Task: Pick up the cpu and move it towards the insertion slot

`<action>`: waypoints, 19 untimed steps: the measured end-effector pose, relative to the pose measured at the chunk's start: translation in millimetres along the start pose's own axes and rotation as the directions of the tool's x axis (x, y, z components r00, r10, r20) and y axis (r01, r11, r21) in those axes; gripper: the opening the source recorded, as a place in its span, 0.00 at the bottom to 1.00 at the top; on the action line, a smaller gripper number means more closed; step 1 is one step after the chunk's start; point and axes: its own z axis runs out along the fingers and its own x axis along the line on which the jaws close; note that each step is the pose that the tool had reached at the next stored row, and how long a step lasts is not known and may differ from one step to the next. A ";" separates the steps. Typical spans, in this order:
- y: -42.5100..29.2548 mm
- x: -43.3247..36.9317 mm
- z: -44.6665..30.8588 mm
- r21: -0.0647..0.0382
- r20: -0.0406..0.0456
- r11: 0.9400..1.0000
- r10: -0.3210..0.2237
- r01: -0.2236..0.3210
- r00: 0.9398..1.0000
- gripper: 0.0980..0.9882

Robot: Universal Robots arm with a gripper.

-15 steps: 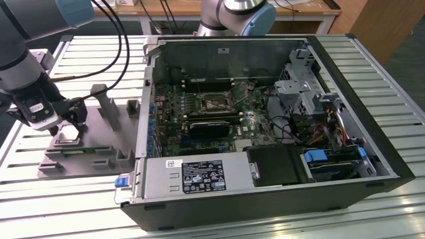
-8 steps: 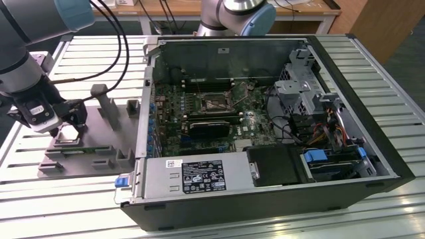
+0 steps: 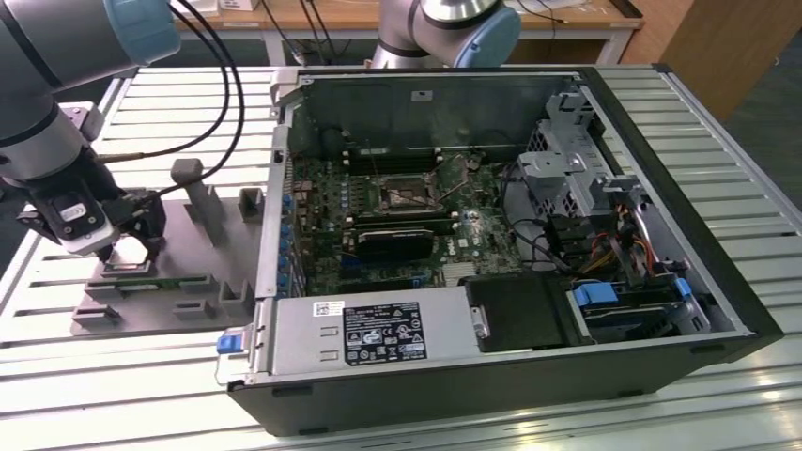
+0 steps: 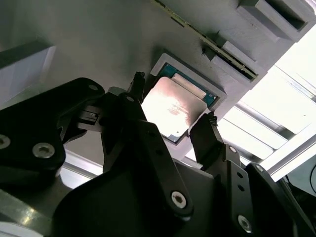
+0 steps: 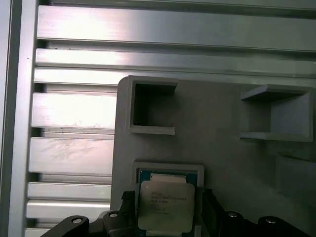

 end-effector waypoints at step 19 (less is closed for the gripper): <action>0.2 0.0 -3.9 -0.001 0.000 1.000 0.000 0.000 1.000 0.49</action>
